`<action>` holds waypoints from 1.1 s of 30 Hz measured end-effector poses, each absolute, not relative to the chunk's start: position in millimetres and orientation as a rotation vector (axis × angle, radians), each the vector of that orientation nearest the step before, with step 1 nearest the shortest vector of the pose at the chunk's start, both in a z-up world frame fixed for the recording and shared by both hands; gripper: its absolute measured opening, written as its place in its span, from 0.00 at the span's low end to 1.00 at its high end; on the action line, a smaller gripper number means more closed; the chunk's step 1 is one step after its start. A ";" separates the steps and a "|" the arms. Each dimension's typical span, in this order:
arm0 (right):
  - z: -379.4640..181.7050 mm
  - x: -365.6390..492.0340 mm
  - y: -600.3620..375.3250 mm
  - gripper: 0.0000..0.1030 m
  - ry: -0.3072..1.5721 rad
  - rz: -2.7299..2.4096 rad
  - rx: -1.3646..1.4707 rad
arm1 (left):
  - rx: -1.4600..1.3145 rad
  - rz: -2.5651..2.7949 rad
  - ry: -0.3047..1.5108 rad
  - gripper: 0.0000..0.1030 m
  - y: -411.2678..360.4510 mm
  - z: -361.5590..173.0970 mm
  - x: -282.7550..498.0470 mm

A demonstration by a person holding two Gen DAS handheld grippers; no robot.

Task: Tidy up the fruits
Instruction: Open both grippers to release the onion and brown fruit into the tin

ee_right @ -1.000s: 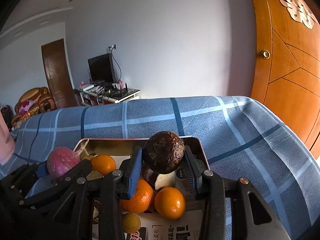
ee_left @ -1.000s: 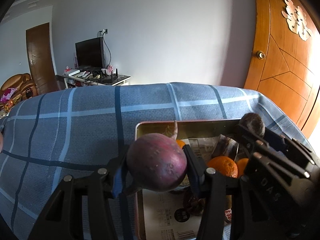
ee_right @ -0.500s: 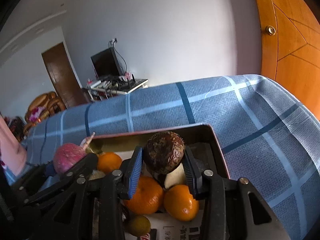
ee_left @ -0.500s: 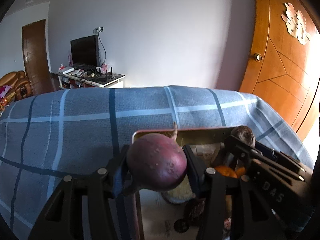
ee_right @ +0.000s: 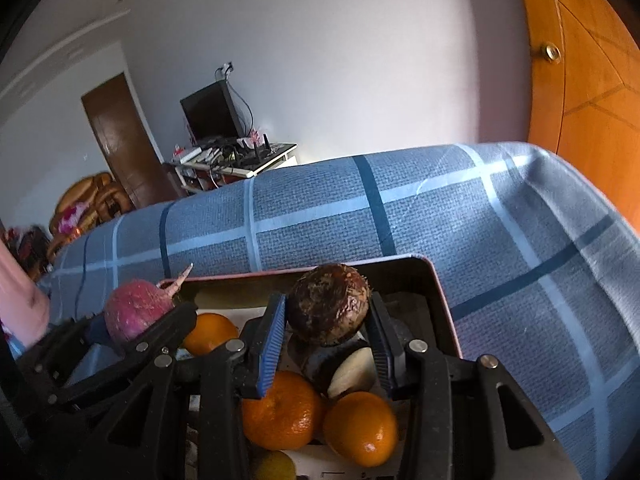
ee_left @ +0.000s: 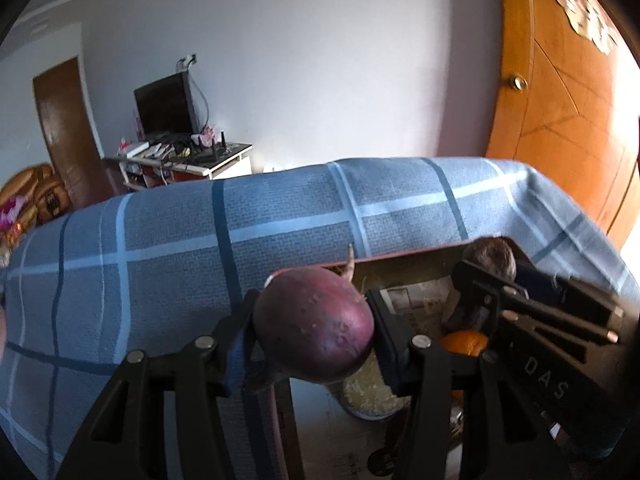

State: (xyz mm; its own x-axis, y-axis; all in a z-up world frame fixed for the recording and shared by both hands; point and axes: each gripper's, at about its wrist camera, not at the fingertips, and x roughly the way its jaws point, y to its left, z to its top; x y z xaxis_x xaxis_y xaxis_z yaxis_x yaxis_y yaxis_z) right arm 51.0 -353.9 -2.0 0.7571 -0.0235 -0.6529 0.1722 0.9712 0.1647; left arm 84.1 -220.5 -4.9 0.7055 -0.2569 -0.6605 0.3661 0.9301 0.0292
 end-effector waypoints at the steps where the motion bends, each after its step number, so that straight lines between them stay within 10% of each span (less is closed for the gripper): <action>1: -1.7 51.5 -352.7 0.42 0.707 -0.104 0.202 | 0.185 -0.357 0.705 0.52 -221.1 -4.7 82.4; 15: -3.9 54.8 -341.4 0.42 0.704 0.004 0.140 | 0.203 -0.445 0.668 0.55 -206.4 -0.1 70.2; 21: -1.0 52.2 -347.8 0.45 0.696 0.037 0.157 | 0.181 -0.399 0.637 0.73 -200.3 3.5 63.3; 23: 0.2 50.5 -349.7 0.47 0.690 0.058 0.180 | 0.177 -0.401 0.630 1.00 -198.1 4.6 60.1; 27: 5.7 42.0 -353.3 0.72 0.644 0.168 0.279 | 0.185 -0.418 0.577 1.00 -200.8 6.6 44.0; 33: 3.8 34.6 -344.5 0.73 0.635 0.189 0.283 | 0.208 -0.404 0.535 1.00 -208.4 11.3 26.6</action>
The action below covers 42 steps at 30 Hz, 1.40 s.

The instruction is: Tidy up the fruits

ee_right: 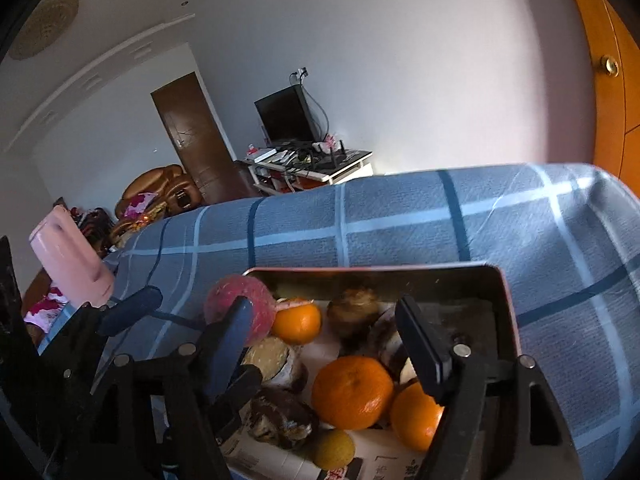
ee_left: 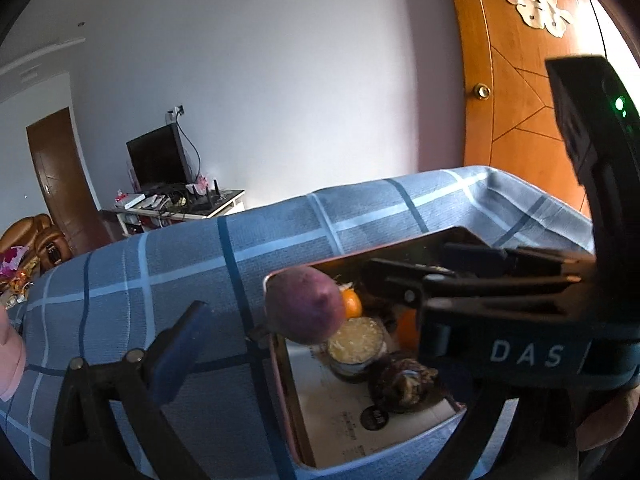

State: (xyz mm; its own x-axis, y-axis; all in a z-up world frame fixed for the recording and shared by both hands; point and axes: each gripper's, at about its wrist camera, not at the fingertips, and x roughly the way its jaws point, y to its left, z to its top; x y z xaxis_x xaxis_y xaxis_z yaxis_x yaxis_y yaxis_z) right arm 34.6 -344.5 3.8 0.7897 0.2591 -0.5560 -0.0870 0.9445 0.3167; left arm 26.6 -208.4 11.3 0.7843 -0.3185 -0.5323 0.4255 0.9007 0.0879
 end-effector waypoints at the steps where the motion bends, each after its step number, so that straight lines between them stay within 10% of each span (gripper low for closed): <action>1: 3.0 33.7 -344.0 0.73 0.632 0.193 0.295 | 0.197 -0.404 0.536 1.00 -207.4 11.4 26.2; 17: 17.8 -20.2 -338.7 0.73 0.372 -0.232 0.154 | 0.064 -0.321 0.657 1.00 -195.1 -6.1 45.5; 42: 34.1 -105.6 -309.7 0.73 0.200 -0.288 0.112 | 0.064 -0.231 0.362 1.00 -162.2 16.9 -34.1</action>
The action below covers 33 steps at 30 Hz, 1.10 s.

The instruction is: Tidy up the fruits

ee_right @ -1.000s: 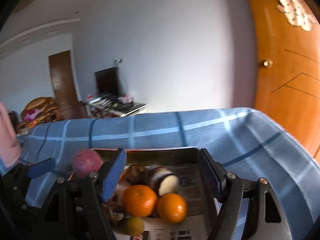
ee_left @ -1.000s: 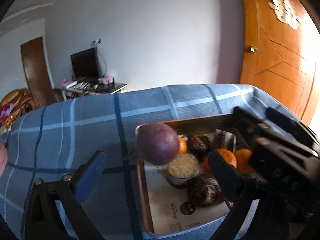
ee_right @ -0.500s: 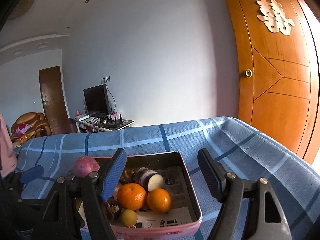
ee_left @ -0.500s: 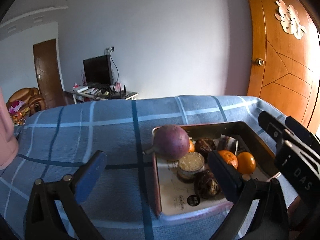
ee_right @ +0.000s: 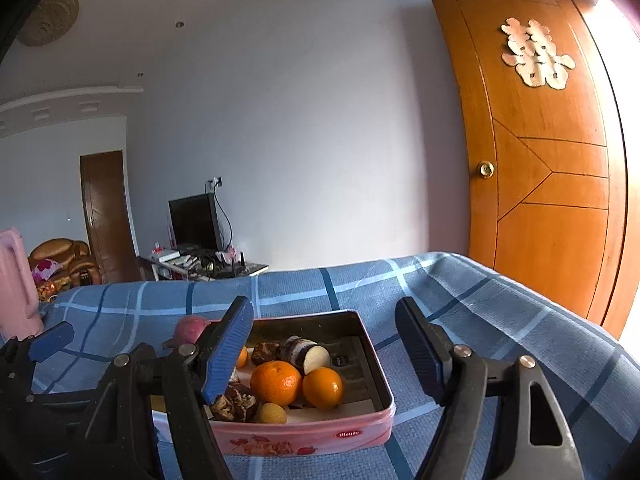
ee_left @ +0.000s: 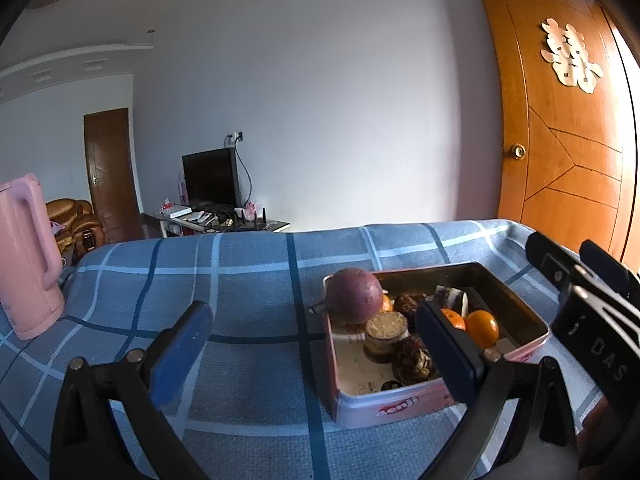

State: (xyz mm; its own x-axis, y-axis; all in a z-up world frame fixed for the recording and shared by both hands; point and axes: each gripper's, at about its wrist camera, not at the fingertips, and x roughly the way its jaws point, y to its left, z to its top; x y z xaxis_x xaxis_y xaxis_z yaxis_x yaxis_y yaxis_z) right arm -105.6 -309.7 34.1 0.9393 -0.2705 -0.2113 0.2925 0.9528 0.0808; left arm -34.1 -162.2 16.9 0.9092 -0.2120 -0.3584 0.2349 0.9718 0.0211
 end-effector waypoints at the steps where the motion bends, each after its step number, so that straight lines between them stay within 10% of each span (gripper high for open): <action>1: 34.8 -109.7 -307.8 0.73 0.189 -0.289 0.109 | 0.061 -0.232 0.360 1.00 -161.0 17.2 -35.5; 33: 45.5 -168.3 -281.8 0.84 0.034 -0.355 0.034 | 0.030 -0.197 0.302 1.00 -134.6 21.2 -80.4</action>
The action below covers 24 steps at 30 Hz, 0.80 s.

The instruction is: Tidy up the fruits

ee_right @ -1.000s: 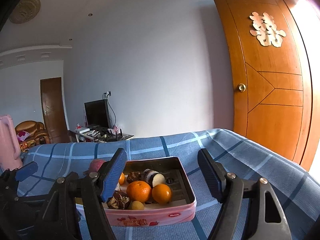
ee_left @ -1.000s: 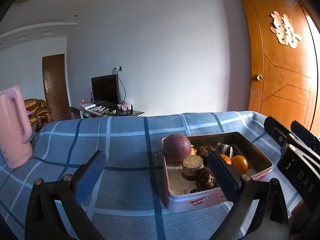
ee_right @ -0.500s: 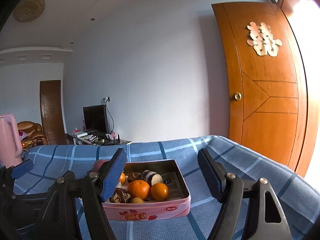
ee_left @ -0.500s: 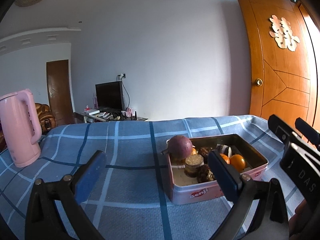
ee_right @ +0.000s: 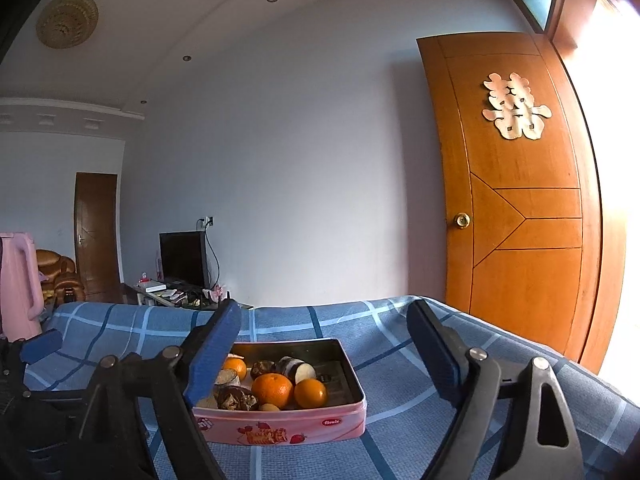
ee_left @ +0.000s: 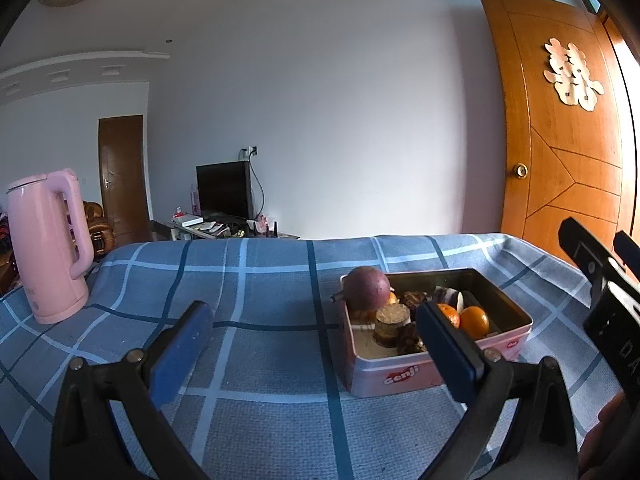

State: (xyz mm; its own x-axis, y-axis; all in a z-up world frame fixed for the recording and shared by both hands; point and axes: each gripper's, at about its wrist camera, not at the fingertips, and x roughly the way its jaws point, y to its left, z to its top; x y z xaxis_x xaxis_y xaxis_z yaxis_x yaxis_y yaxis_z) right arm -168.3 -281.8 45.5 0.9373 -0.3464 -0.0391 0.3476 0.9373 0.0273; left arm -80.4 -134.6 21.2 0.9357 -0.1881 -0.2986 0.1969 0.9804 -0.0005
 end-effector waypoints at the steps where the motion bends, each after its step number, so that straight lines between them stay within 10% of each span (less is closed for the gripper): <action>1: 46.0 -168.2 -281.9 0.84 0.034 -0.354 0.034 | 0.029 -0.196 0.302 1.00 -134.4 21.2 -80.8; 24: 45.5 -167.1 -281.3 0.85 0.042 -0.355 0.028 | 0.029 -0.176 0.310 1.00 -131.1 21.9 -78.5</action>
State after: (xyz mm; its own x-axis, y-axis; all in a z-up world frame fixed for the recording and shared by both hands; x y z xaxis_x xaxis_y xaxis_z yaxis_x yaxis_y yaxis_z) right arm -167.1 -281.3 45.5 0.9366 -0.3473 -0.0464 0.3485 0.9371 0.0201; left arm -78.5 -131.1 21.9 0.9371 -0.1680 -0.3061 0.1768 0.9842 0.0010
